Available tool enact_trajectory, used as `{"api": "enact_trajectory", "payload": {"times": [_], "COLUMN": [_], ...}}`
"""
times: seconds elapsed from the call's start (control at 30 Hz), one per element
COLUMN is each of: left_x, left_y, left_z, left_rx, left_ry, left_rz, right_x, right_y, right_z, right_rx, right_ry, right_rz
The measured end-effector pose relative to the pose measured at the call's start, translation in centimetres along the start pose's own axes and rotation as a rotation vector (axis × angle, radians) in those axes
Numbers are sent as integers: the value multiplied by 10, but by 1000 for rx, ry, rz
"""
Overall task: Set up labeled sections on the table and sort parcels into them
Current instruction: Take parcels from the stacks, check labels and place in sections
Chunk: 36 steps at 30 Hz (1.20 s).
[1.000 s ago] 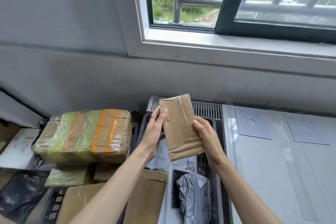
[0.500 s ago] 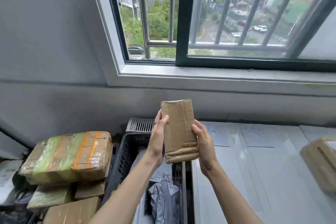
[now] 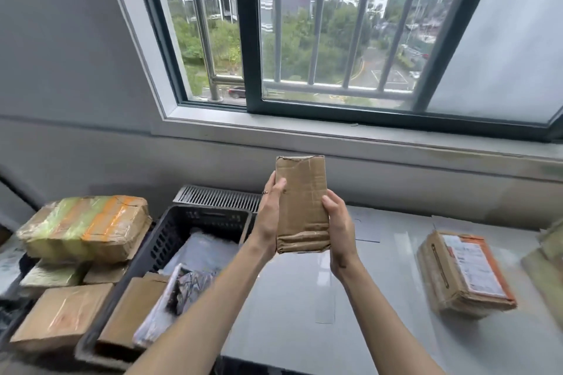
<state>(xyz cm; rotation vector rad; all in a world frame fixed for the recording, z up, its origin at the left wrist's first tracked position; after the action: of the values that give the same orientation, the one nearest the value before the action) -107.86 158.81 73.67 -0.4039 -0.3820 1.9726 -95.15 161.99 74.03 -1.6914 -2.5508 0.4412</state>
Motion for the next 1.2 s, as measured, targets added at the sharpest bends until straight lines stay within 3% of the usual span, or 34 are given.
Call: {"api": "enact_trajectory", "payload": {"times": [0.3, 0.8, 1.2], "left_x": [-17, -25, -49], "left_y": [-75, -139, -217], "left_z": [-14, -39, -62], "left_rx": [87, 87, 252], "left_ry": [-5, 67, 13], "left_rz": [-23, -83, 27], "right_x": [-21, -38, -29], "right_y": [70, 135, 213], "right_z": [-31, -47, -72], "right_rx": [25, 26, 20], "right_ry": [6, 36, 64], "right_rz": [43, 128, 78]}}
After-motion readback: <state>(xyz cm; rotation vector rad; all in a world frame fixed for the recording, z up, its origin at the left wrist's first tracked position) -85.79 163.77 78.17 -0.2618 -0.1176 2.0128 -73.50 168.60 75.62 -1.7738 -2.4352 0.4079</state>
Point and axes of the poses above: each hand's wrist, its own x-axis towards the middle knuckle, its own y-axis out of the back of the hand, z = x × y, the point moved 1 cm from there along x, towards the middle knuckle, and after that the axes turned 2 degrees about -z, right-handed, at the moved point
